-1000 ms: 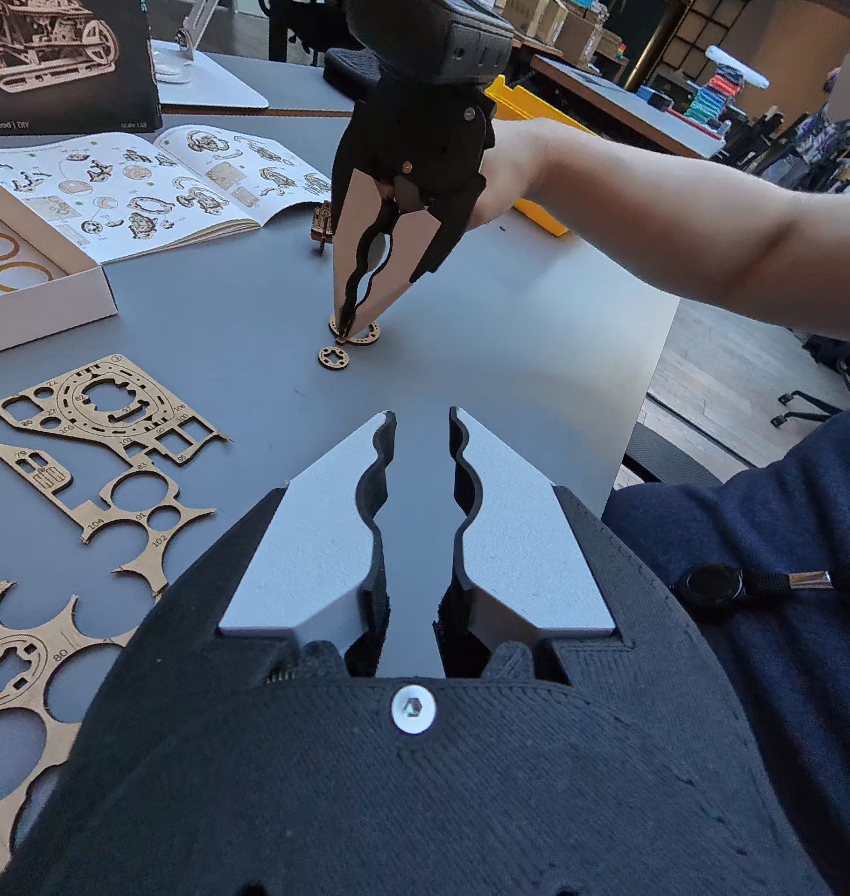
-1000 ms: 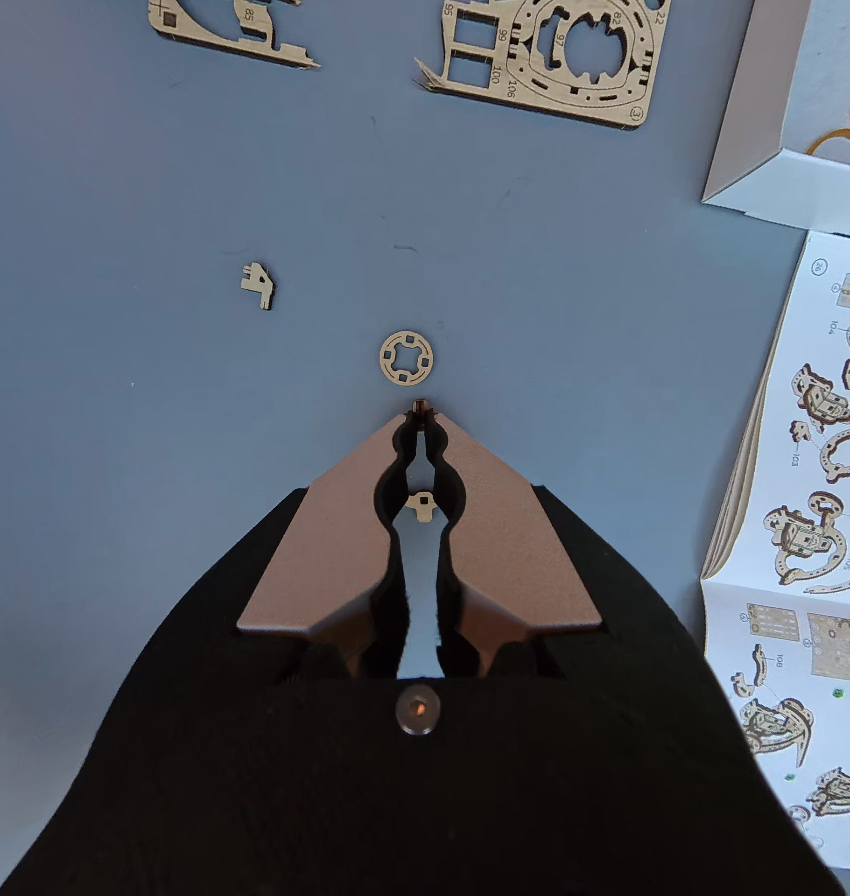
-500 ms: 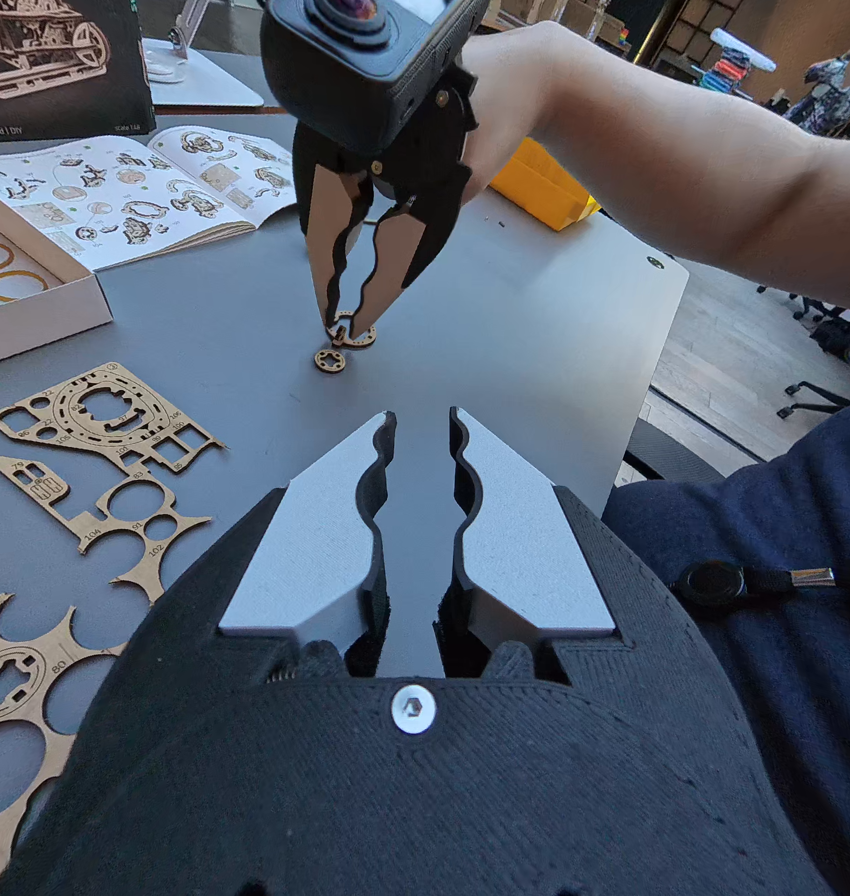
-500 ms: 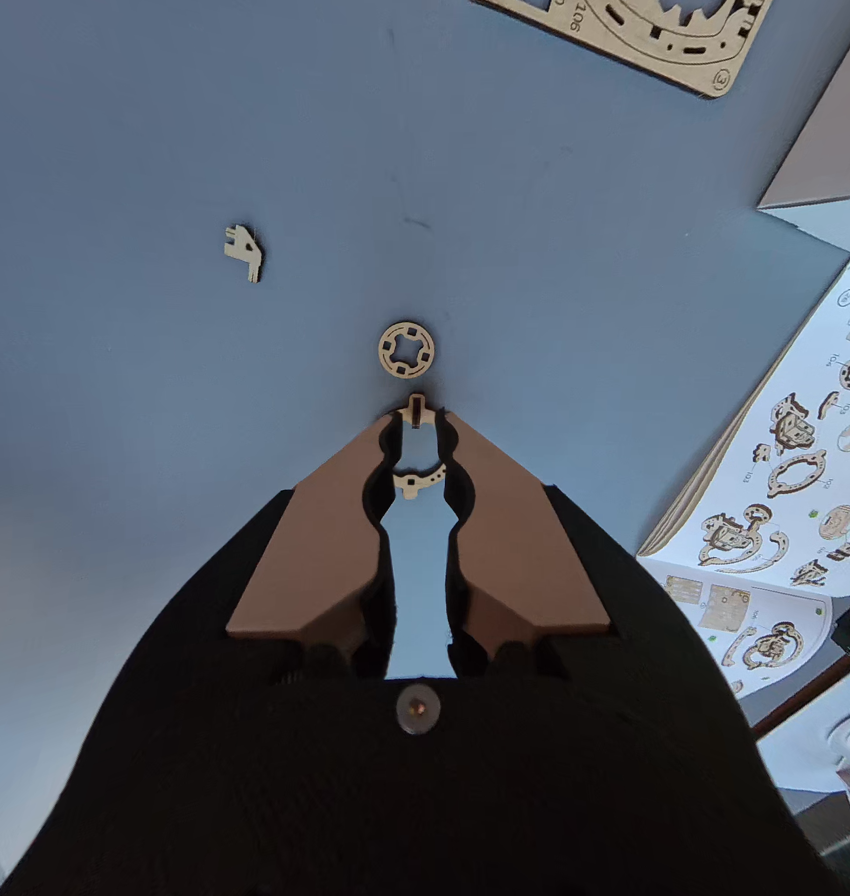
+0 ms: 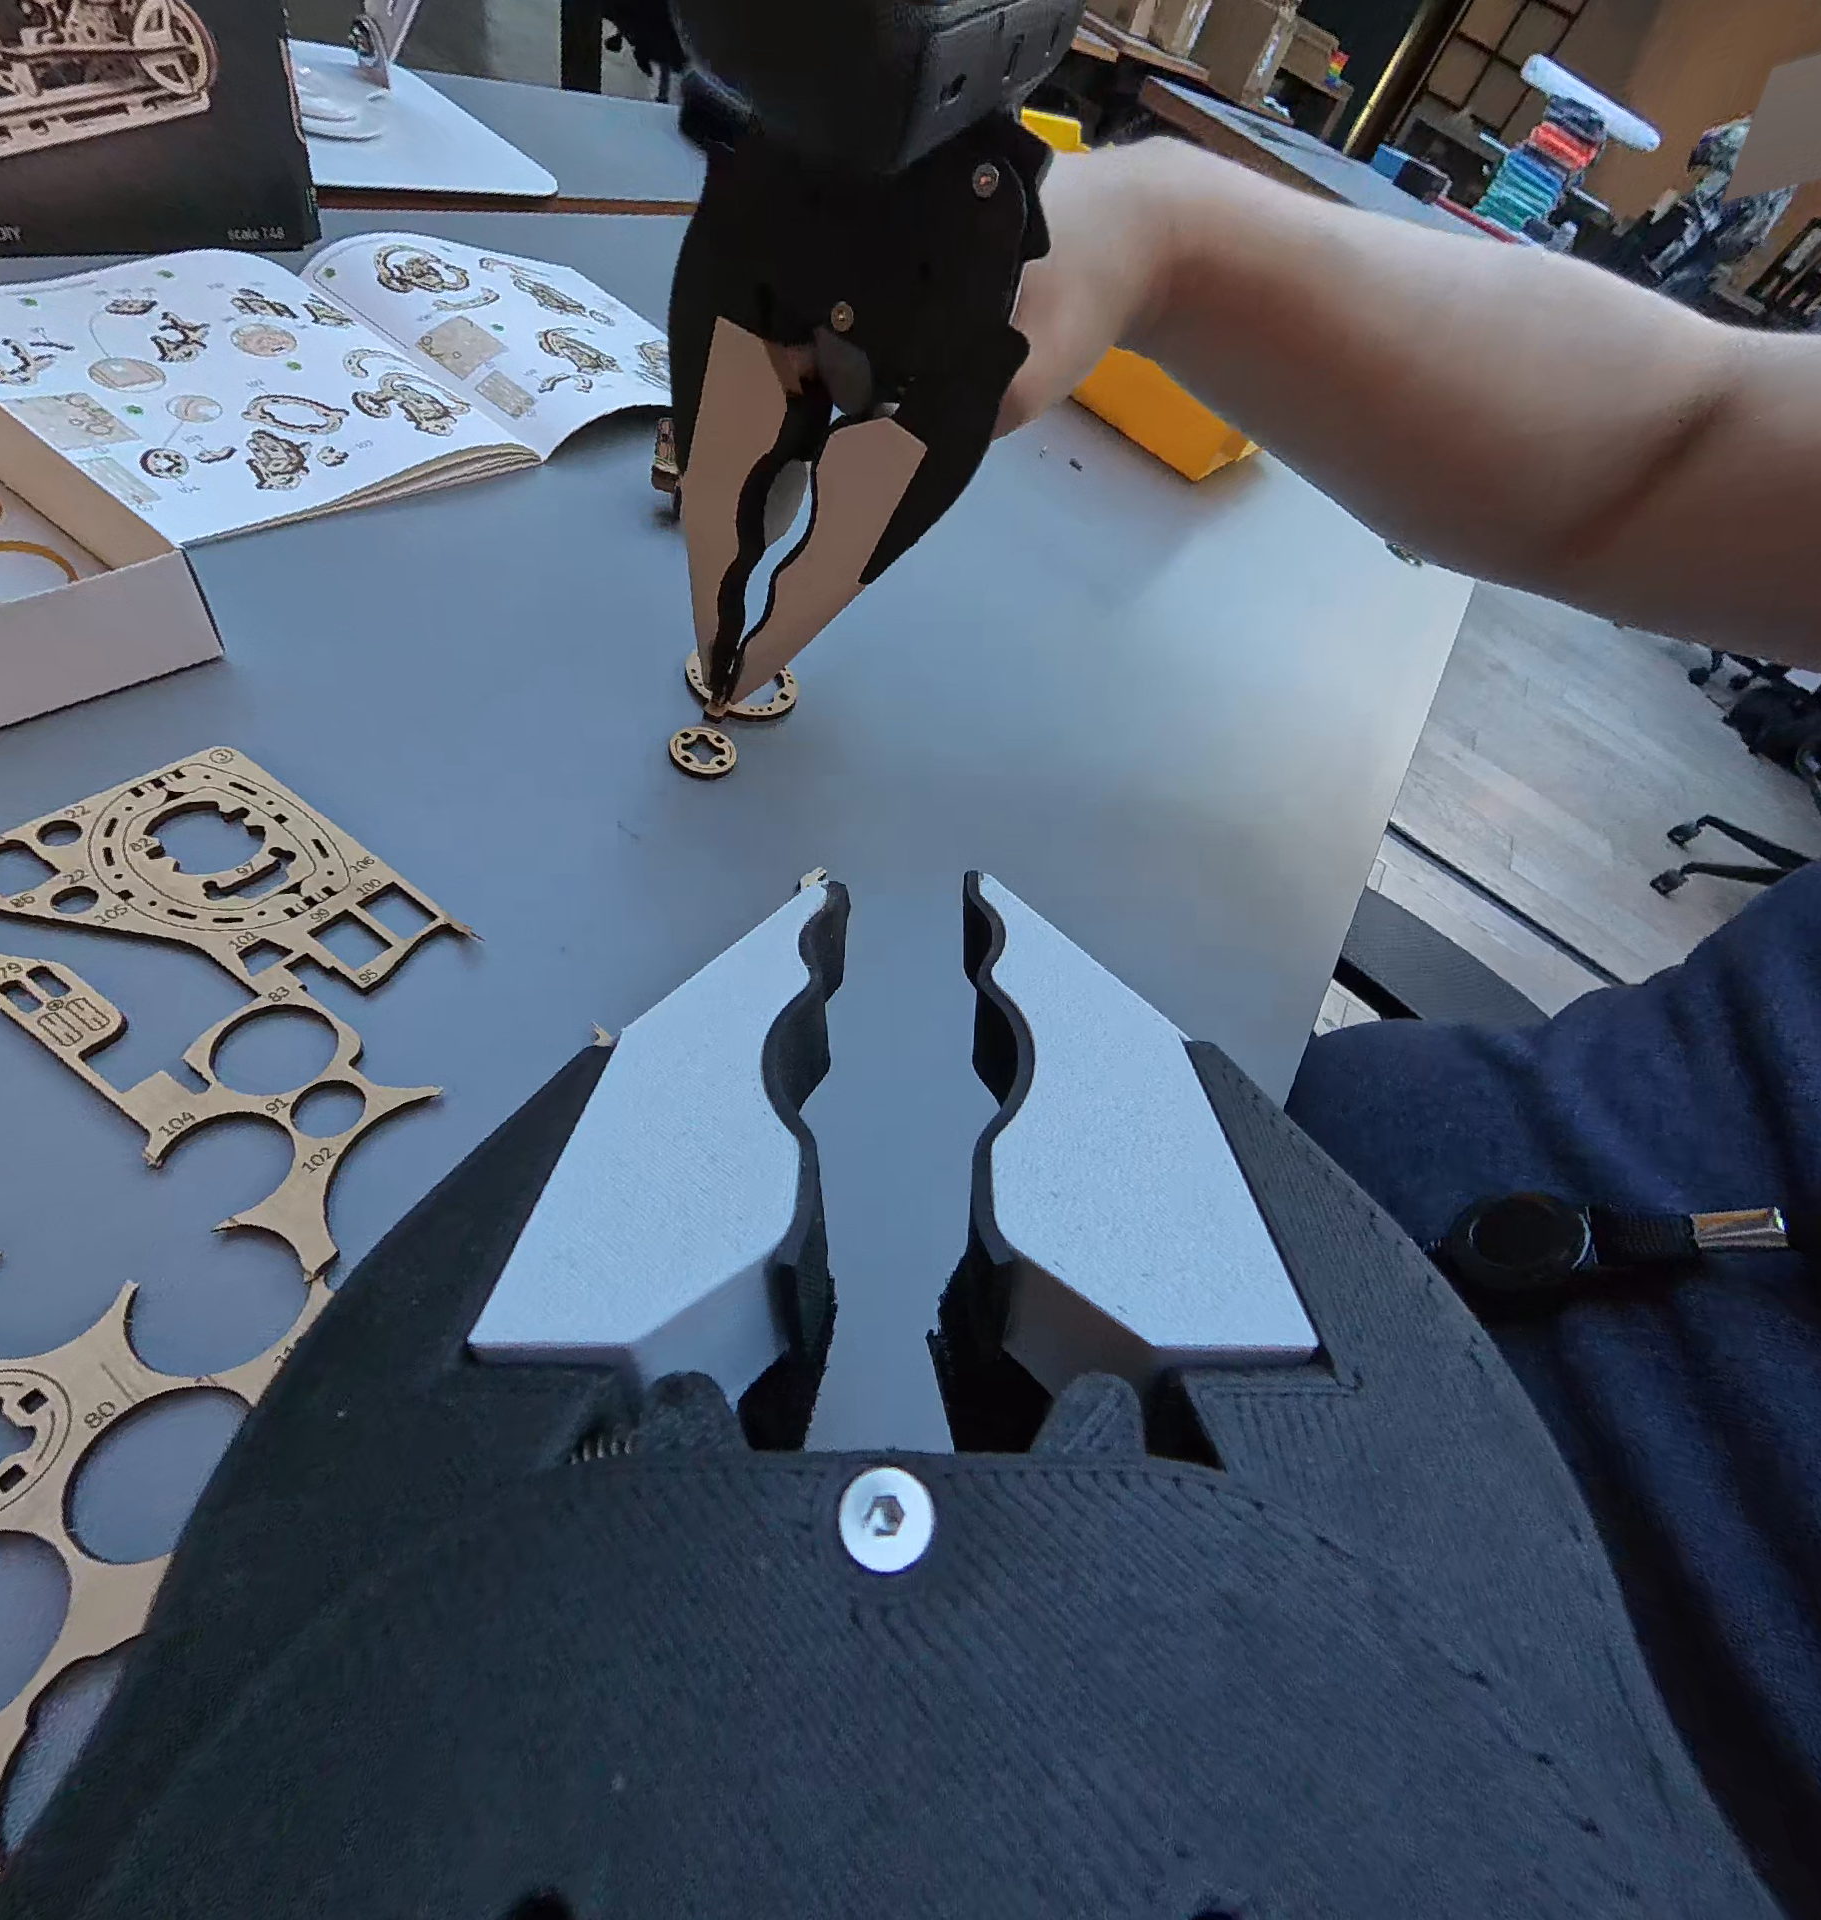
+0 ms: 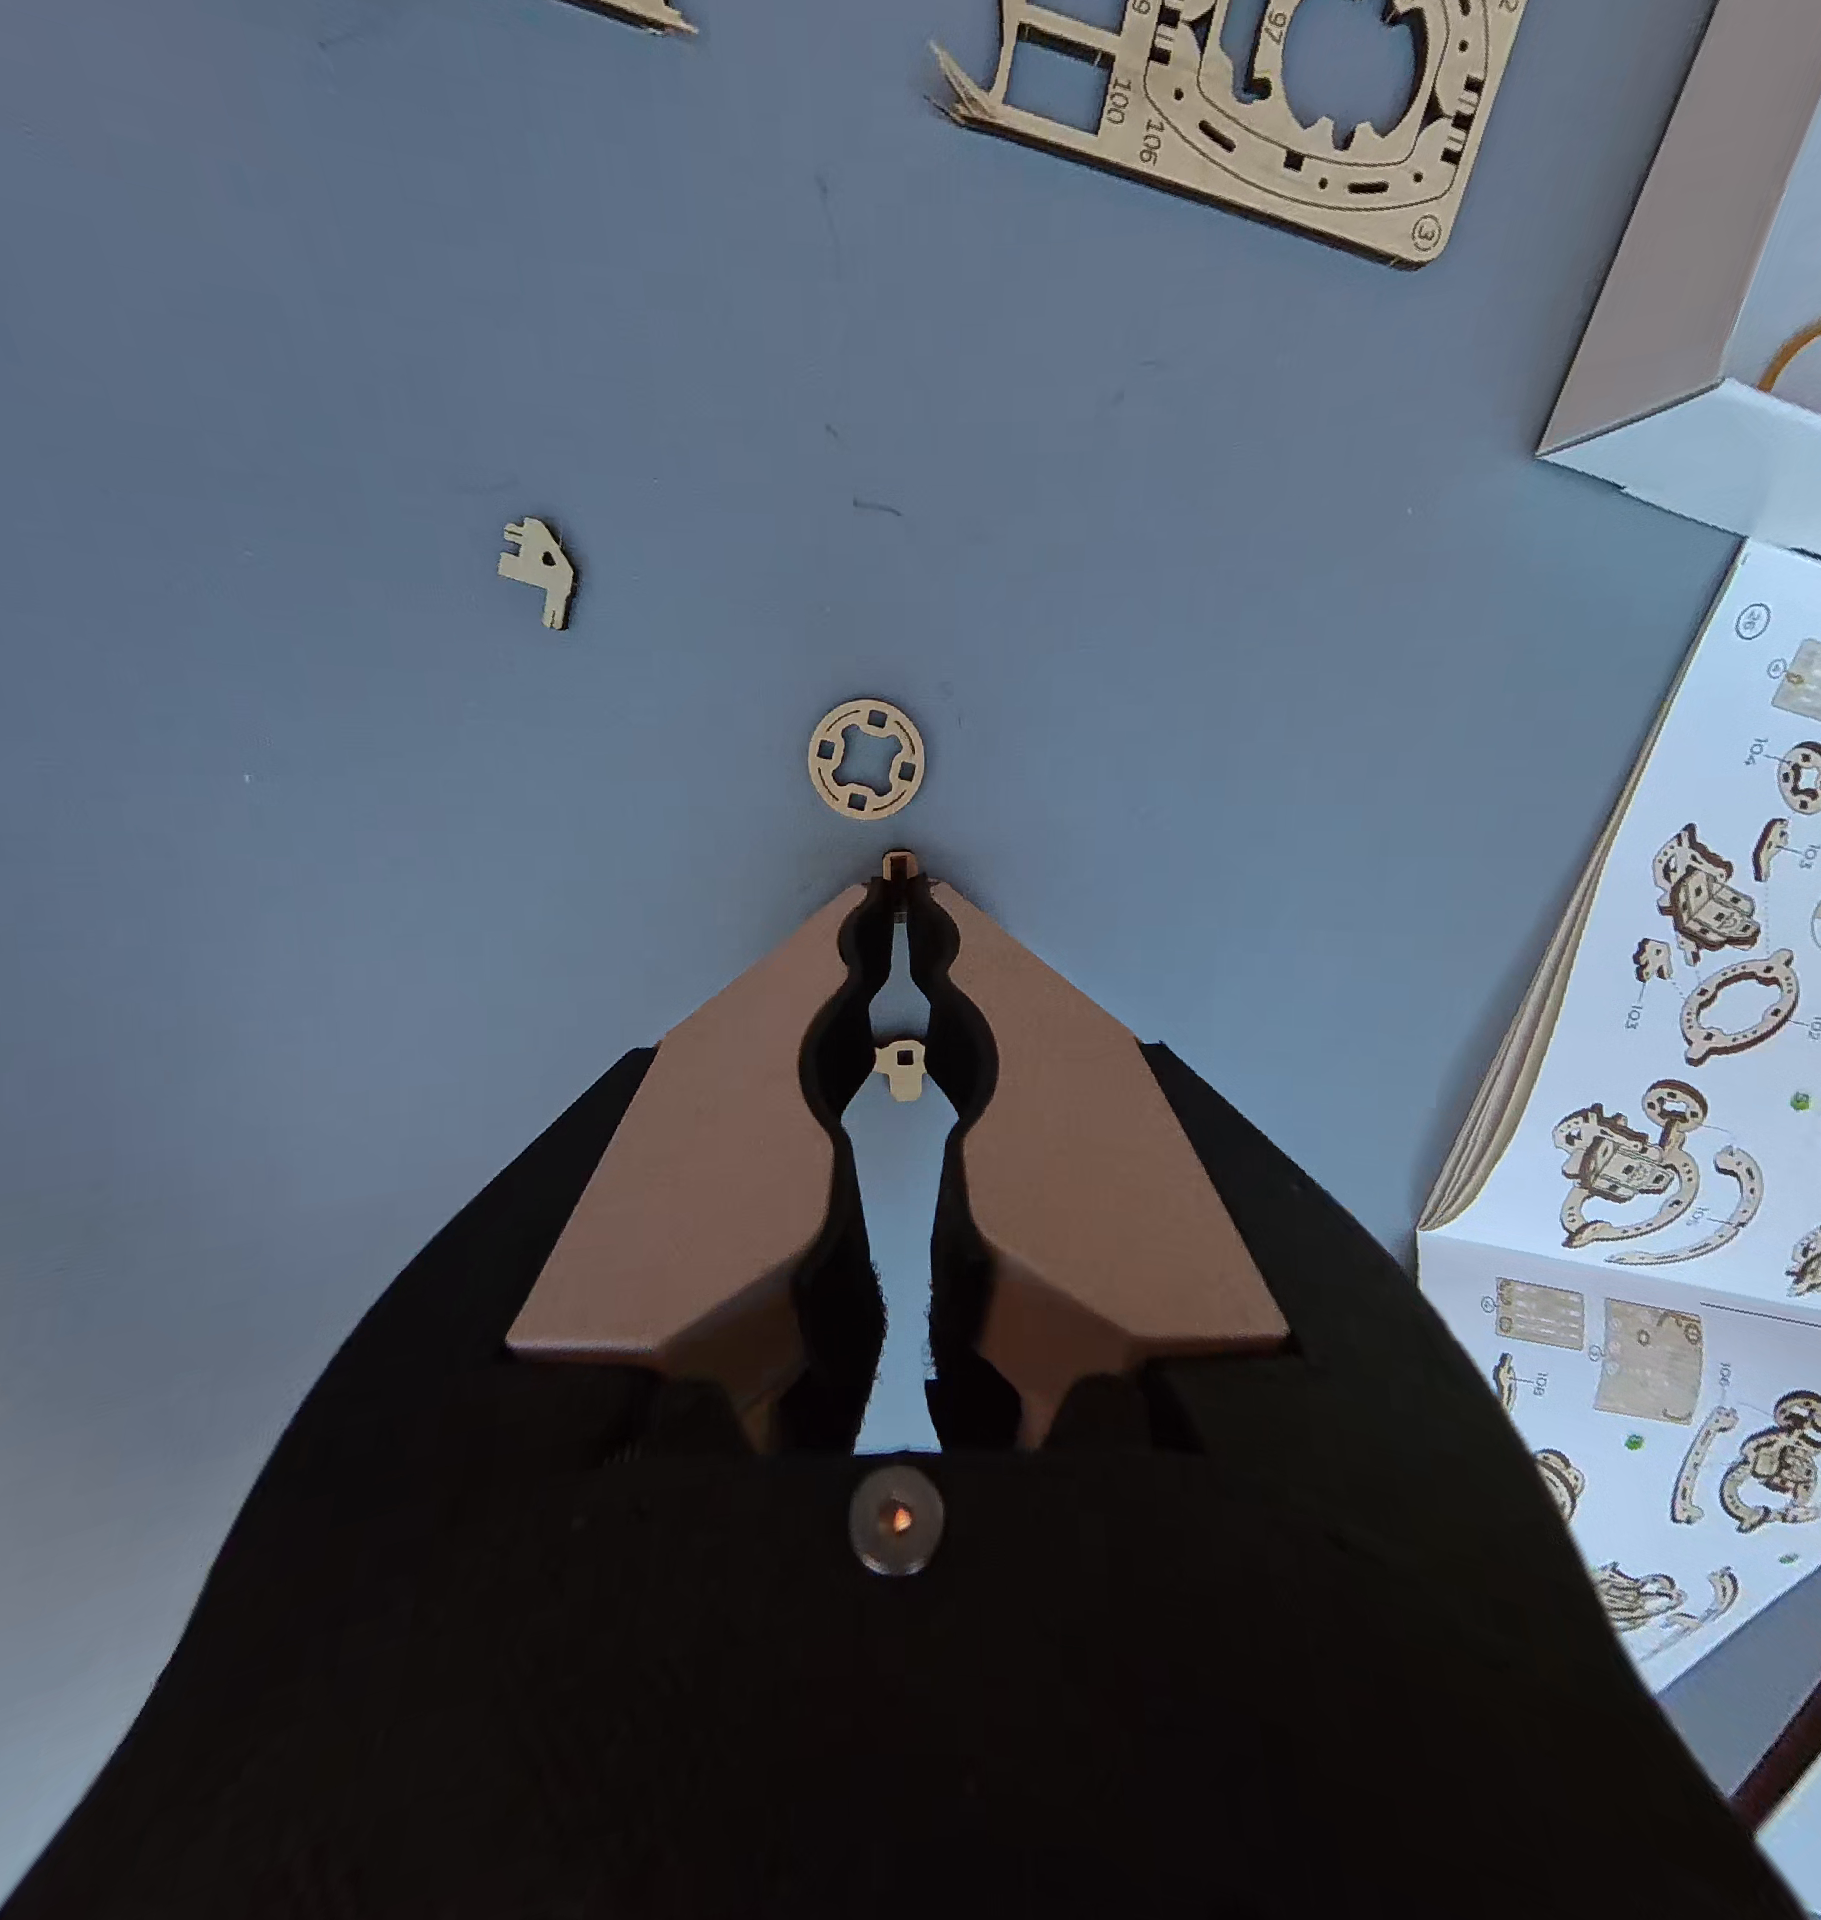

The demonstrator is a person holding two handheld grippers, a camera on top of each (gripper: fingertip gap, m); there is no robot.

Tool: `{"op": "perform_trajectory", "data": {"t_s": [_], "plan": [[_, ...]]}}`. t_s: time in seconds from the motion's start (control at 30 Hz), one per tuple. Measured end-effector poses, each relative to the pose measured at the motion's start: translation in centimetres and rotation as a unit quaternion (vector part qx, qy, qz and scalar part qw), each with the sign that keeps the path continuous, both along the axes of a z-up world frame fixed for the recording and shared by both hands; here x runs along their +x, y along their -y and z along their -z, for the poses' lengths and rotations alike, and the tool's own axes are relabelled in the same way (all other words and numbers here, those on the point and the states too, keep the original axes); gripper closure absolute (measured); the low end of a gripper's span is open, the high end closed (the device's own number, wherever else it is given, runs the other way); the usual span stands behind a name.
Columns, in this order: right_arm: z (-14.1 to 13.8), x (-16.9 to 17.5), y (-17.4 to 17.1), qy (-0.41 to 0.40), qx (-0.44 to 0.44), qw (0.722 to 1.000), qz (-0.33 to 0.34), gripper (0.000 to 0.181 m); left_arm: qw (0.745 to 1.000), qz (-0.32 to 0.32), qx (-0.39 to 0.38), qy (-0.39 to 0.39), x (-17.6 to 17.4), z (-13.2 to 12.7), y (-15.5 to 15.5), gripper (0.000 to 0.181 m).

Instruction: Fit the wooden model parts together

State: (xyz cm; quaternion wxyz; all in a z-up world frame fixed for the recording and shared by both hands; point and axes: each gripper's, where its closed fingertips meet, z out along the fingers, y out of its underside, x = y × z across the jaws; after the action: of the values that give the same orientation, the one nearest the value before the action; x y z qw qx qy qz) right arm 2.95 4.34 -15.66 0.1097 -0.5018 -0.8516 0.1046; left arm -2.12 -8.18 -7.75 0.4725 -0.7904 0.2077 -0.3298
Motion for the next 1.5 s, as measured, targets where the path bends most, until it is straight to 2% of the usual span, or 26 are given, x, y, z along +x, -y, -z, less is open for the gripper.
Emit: {"op": "perform_trajectory", "data": {"t_s": [0.37,0.53,0.57,0.6,0.63,0.77,0.9,1.03,1.13,1.2,1.5], "plan": [[-0.1,0.0,0.0,-0.053,-0.033,0.998,0.016,0.180,1.000,-0.003,0.006,0.003,-0.2,-0.5,0.1,0.160],[0.0,0.0,0.0,-0.007,-0.013,1.000,0.024,0.180,1.000,-0.001,0.006,-0.001,-0.1,-0.6,0.0,0.160],[0.0,0.0,0.1,-0.001,-0.005,1.000,0.017,0.177,1.000,-0.001,0.006,-0.002,-0.1,-0.7,0.0,0.160],[-0.1,-0.1,0.2,-0.005,-0.008,1.000,0.016,0.164,1.000,0.000,0.007,-0.003,0.0,-0.8,0.0,0.159],[-0.6,-0.4,0.2,-0.017,-0.015,0.999,0.027,0.159,1.000,0.000,0.009,-0.006,-0.1,-0.9,0.1,0.159],[-2.6,-0.6,-0.5,-0.080,-0.035,0.995,0.040,0.163,1.000,-0.008,0.012,-0.010,-0.7,-1.1,0.3,0.159],[-1.7,0.6,-0.6,-0.051,-0.026,0.998,0.019,0.160,1.000,-0.015,0.011,-0.001,-1.2,-1.0,0.2,0.160],[-1.2,0.2,-0.2,-0.041,-0.021,0.999,0.011,0.160,1.000,-0.010,0.009,-0.002,-0.8,-0.9,0.0,0.160],[-0.9,-0.2,-0.2,-0.028,-0.015,0.999,0.008,0.166,1.000,-0.005,0.008,-0.007,-0.4,-0.7,0.0,0.160],[-0.5,0.0,-0.3,-0.008,-0.004,1.000,0.000,0.180,1.000,-0.004,0.007,-0.007,-0.3,-0.7,0.0,0.160],[-0.4,-0.2,-0.4,0.008,-0.001,1.000,0.000,0.180,1.000,-0.005,0.005,-0.003,-0.4,-0.5,-0.1,0.160]]}}
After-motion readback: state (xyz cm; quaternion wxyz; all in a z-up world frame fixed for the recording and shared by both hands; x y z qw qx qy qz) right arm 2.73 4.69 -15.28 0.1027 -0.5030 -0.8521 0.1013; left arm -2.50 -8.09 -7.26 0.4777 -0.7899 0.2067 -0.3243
